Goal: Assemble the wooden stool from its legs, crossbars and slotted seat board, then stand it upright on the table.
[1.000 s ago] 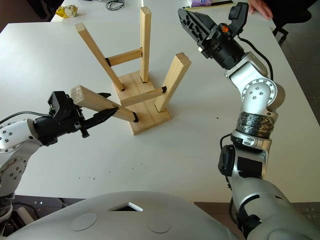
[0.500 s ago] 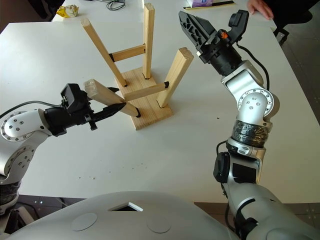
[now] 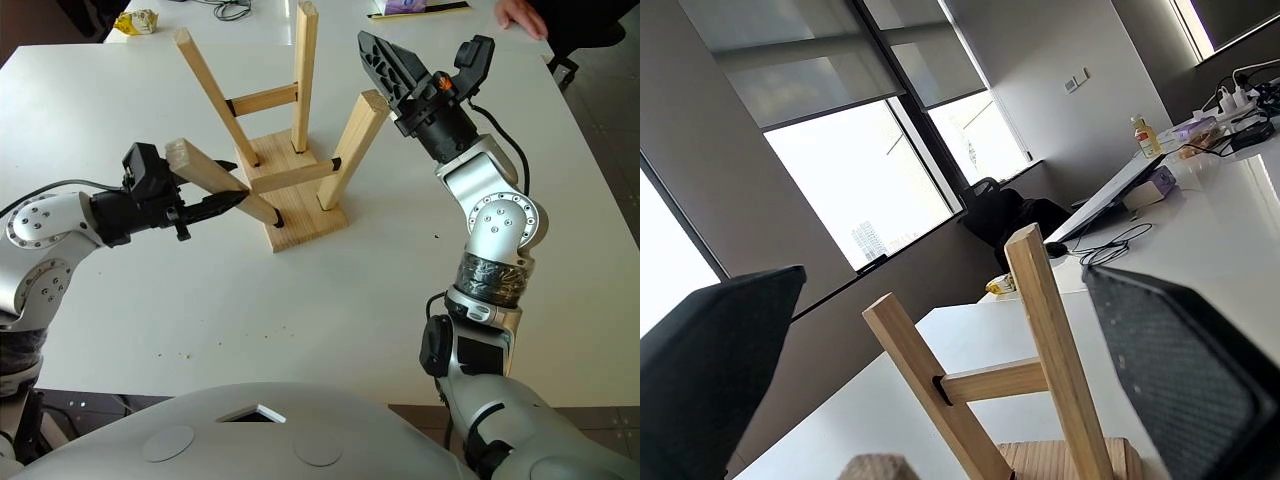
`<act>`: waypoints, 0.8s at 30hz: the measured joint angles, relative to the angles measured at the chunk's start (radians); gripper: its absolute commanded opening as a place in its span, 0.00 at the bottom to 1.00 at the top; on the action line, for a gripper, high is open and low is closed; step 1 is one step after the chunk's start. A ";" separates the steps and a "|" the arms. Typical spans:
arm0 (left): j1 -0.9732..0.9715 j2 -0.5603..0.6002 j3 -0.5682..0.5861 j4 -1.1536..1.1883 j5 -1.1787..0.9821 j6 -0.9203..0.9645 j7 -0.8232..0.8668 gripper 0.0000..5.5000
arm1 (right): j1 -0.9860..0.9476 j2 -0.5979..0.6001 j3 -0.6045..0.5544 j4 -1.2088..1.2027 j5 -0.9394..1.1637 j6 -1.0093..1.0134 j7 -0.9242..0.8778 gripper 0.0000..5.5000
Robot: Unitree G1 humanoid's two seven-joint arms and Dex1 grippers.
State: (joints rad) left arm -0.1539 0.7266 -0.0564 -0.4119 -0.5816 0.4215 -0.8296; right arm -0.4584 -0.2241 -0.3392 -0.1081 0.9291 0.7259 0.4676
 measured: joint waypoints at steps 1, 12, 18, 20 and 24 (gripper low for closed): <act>-0.007 0.001 -0.009 0.000 0.010 -0.001 0.000 0.37 | 0.003 0.003 0.002 -0.004 0.004 -0.002 0.000 0.93; -0.033 0.093 -0.014 -0.009 -0.007 0.003 -0.087 0.37 | 0.034 -0.001 -0.078 -0.027 0.063 -0.039 -0.050 0.93; 0.042 0.184 0.045 -0.049 -0.107 0.003 -0.164 0.37 | -0.025 -0.064 -0.212 0.020 0.127 -0.098 -0.105 0.93; 0.050 0.201 0.052 -0.054 -0.119 0.003 -0.173 0.37 | -0.020 -0.065 -0.209 0.016 0.126 -0.102 -0.107 0.93; 0.010 0.202 0.016 -0.036 -0.115 0.002 -0.162 0.37 | 0.023 -0.057 -0.176 -0.005 0.110 -0.125 -0.108 0.93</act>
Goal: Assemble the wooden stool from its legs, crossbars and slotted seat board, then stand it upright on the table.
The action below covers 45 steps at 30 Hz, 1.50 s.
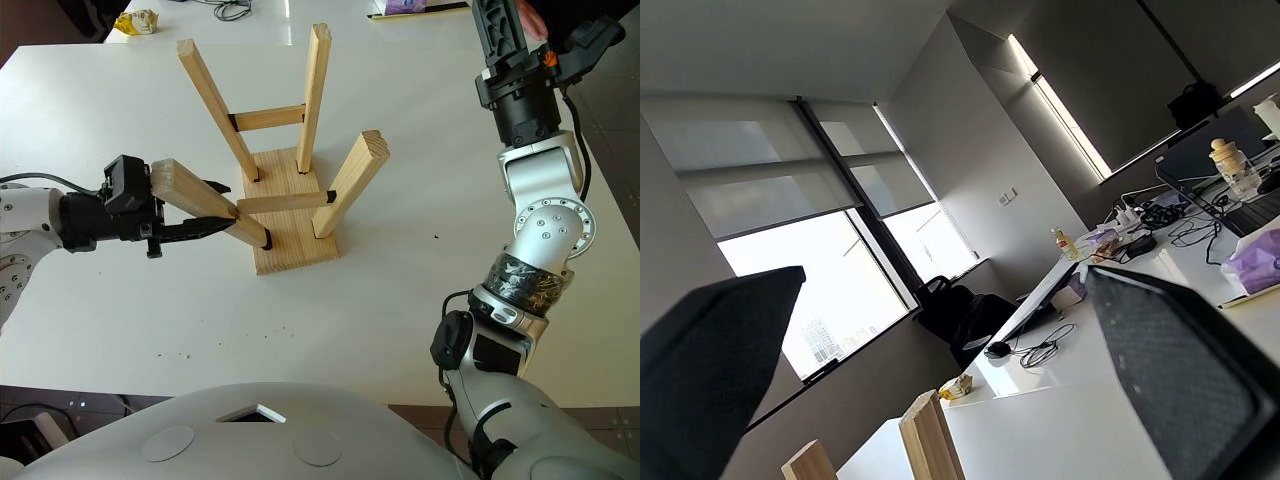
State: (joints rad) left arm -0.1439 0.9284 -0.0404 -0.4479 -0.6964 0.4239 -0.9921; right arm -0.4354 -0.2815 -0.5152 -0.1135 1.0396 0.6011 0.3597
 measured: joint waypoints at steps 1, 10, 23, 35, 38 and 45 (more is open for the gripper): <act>-0.008 -0.005 -0.011 0.003 0.004 -0.001 0.009 0.37 | 0.005 0.005 0.010 -0.002 -0.002 -0.001 0.000 0.93; -0.105 -0.064 -0.097 0.092 0.013 0.002 0.001 0.37 | 0.038 0.006 0.115 -0.036 -0.031 -0.001 0.024 0.93; -0.196 -0.075 -0.181 0.176 0.064 -0.069 -0.055 0.37 | 0.034 -0.036 0.175 -0.029 -0.061 -0.001 0.080 0.93; -0.310 -0.109 -0.278 0.283 0.107 -0.125 -0.103 0.37 | 0.135 0.008 0.210 -0.117 -0.079 -0.046 0.069 0.93; -0.309 -0.110 -0.285 0.295 0.107 -0.140 -0.105 0.37 | 0.134 0.010 0.211 -0.116 -0.079 -0.049 0.068 0.93; -0.305 -0.111 -0.292 0.303 0.107 -0.156 -0.101 0.37 | 0.079 0.024 0.199 -0.076 -0.077 -0.053 0.027 0.93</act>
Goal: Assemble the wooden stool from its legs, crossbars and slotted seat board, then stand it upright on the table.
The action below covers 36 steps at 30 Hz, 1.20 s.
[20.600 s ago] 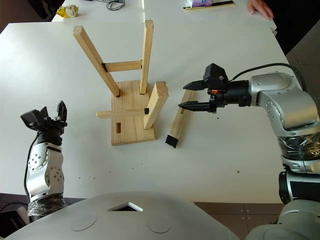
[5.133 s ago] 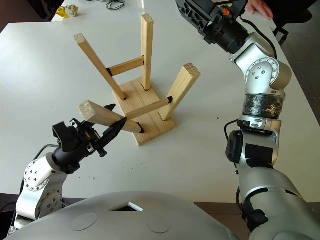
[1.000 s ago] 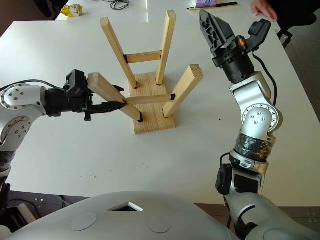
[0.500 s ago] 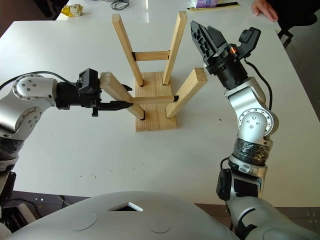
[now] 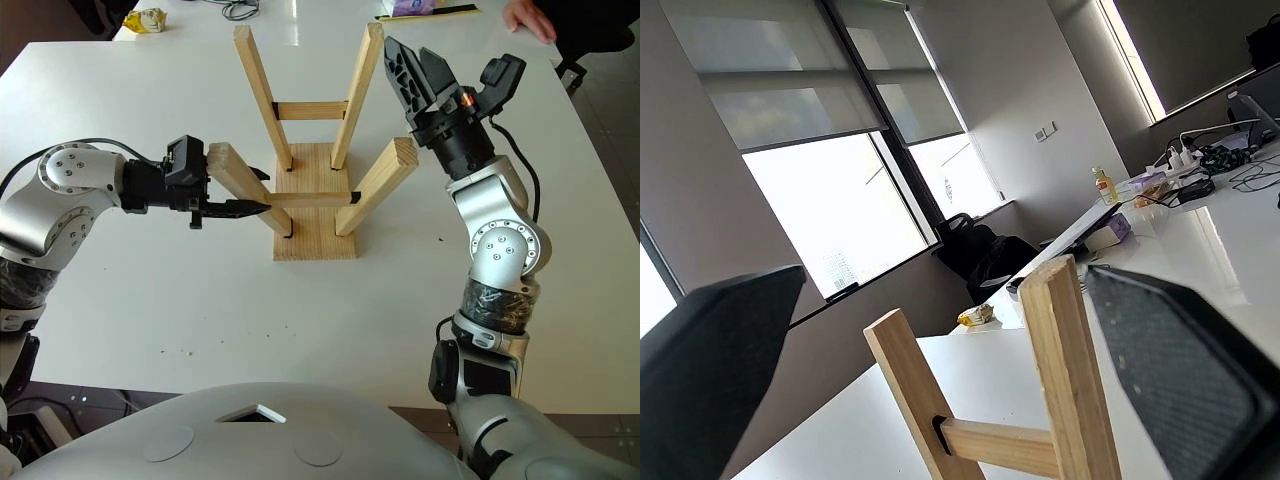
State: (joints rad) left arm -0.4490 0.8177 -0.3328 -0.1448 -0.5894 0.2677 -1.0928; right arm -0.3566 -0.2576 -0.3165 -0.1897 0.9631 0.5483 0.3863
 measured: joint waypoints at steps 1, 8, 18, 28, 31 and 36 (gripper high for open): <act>0.002 0.000 0.000 -0.001 0.000 -0.001 0.001 0.37 | -0.011 0.002 -0.001 0.009 -0.001 0.000 -0.008 0.93; 0.036 0.002 0.000 -0.039 0.000 -0.008 0.050 0.37 | -0.013 0.002 -0.005 0.015 -0.001 0.000 -0.015 0.93; 0.068 0.012 0.003 -0.074 -0.002 -0.010 0.103 0.37 | -0.017 -0.016 0.028 -0.018 -0.053 0.001 -0.055 0.90; 0.115 0.012 0.015 -0.129 -0.007 0.004 0.181 0.37 | -0.064 -0.110 0.082 -0.153 -0.144 0.022 -0.098 0.62; 0.117 0.013 0.015 -0.131 -0.007 0.004 0.182 0.37 | 0.009 -0.145 0.089 -0.123 -0.191 0.020 -0.051 0.53; 0.132 0.024 0.026 -0.135 -0.016 0.004 0.184 0.37 | 0.081 -0.227 0.014 -0.058 -0.240 0.015 -0.025 0.40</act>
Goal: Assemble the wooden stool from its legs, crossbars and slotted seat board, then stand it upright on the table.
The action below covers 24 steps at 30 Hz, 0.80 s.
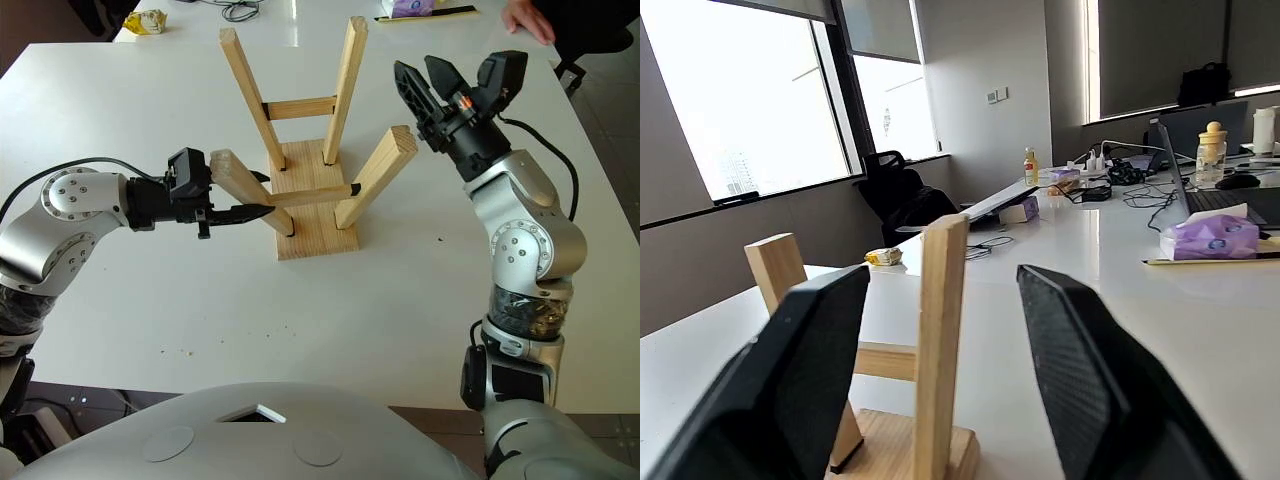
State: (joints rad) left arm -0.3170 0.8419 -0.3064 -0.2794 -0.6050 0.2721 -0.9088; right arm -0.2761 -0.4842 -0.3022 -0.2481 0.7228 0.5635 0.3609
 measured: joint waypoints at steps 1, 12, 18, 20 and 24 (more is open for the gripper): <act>0.006 0.004 0.004 -0.003 -0.004 0.000 0.003 0.37 | 0.018 -0.023 -0.018 0.002 -0.007 0.000 0.004 0.38; 0.114 0.012 0.067 -0.063 -0.038 0.006 0.083 0.37 | 0.148 -0.101 -0.007 -0.057 -0.103 0.055 -0.008 0.08; 0.107 0.021 0.073 -0.069 -0.039 0.026 0.080 0.37 | 0.120 -0.039 -0.006 -0.086 -0.101 0.086 -0.103 0.00; 0.089 0.023 0.066 -0.067 -0.038 0.040 0.072 0.37 | 0.125 0.025 0.087 -0.193 -0.008 0.130 -0.079 0.00; 0.009 0.048 0.046 -0.007 -0.032 0.047 -0.029 0.37 | 0.200 0.089 0.172 -0.346 0.071 0.178 -0.098 0.00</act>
State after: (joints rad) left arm -0.3079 0.8897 -0.2602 -0.2861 -0.6373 0.3186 -0.9378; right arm -0.0756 -0.3953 -0.1305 -0.5938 0.7935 0.7410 0.2630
